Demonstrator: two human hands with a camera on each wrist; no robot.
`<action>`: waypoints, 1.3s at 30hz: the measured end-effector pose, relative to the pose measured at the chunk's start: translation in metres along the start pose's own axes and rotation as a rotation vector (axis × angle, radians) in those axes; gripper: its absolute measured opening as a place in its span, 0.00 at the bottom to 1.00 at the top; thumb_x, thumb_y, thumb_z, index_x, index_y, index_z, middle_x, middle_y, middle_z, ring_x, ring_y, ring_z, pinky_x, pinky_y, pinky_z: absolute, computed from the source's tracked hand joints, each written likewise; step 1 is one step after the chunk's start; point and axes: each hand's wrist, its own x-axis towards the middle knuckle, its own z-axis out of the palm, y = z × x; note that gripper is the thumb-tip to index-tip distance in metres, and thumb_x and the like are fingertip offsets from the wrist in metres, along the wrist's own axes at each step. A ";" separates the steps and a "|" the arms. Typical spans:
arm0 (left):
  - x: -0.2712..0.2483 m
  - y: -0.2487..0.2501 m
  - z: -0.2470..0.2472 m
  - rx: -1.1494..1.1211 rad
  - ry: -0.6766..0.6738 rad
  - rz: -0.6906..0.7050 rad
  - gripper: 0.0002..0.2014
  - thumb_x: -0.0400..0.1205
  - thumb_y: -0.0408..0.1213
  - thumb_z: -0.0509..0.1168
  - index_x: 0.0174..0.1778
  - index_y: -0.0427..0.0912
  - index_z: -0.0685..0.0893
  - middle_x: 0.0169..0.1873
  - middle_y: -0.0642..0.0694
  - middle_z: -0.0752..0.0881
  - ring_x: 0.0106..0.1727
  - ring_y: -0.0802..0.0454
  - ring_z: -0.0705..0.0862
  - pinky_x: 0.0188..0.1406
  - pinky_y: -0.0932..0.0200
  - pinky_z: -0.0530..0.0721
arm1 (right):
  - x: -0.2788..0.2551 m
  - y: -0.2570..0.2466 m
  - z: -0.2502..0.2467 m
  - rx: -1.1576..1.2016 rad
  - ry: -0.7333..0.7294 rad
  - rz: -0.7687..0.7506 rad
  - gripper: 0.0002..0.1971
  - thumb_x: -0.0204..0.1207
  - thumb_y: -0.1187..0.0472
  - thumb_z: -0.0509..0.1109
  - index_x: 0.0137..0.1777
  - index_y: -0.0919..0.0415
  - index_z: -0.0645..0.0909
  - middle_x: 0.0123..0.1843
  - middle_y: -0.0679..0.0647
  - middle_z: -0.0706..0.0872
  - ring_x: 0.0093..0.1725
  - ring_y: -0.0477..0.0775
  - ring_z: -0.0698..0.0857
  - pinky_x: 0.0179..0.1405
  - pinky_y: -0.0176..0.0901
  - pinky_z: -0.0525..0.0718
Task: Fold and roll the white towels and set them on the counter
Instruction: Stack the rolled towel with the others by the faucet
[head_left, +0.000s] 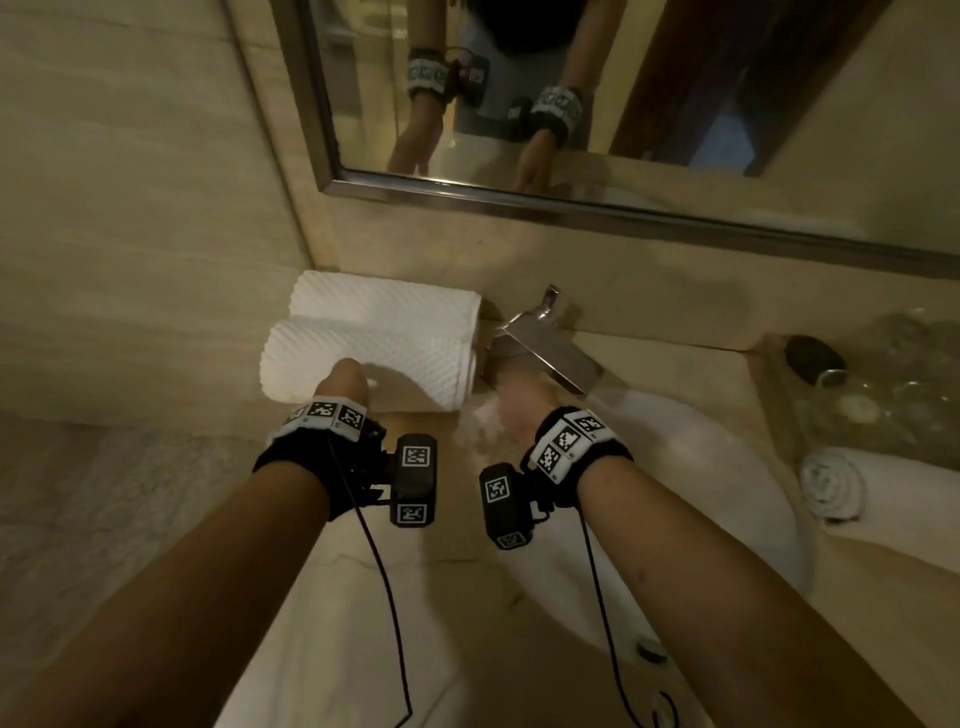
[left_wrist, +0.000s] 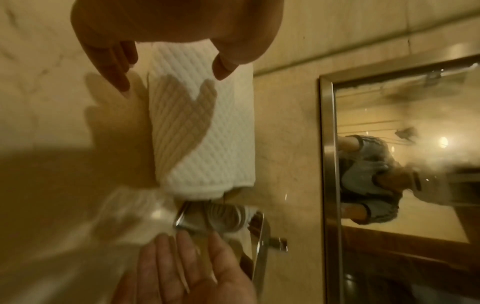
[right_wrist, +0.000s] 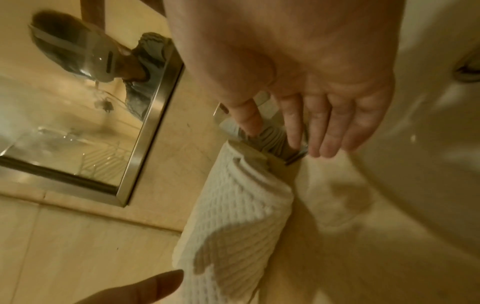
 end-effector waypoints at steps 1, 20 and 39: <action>0.005 -0.005 0.015 0.053 0.019 -0.058 0.29 0.75 0.37 0.71 0.71 0.41 0.68 0.64 0.36 0.78 0.59 0.35 0.81 0.60 0.42 0.81 | -0.004 0.009 -0.012 0.012 -0.055 0.033 0.14 0.82 0.52 0.63 0.58 0.61 0.81 0.51 0.57 0.84 0.52 0.50 0.83 0.58 0.50 0.81; -0.258 -0.032 0.421 0.084 -0.627 -0.138 0.31 0.73 0.50 0.70 0.66 0.36 0.69 0.56 0.32 0.79 0.54 0.34 0.82 0.53 0.38 0.84 | -0.053 0.167 -0.508 0.589 0.430 0.077 0.07 0.78 0.60 0.64 0.43 0.64 0.78 0.35 0.57 0.81 0.33 0.55 0.81 0.32 0.45 0.81; -0.185 -0.051 0.551 0.168 -0.543 -0.007 0.47 0.56 0.62 0.78 0.70 0.45 0.77 0.62 0.37 0.84 0.61 0.33 0.83 0.61 0.30 0.79 | 0.007 0.173 -0.558 0.628 0.384 0.288 0.62 0.51 0.24 0.73 0.83 0.53 0.55 0.79 0.63 0.68 0.67 0.67 0.78 0.64 0.61 0.80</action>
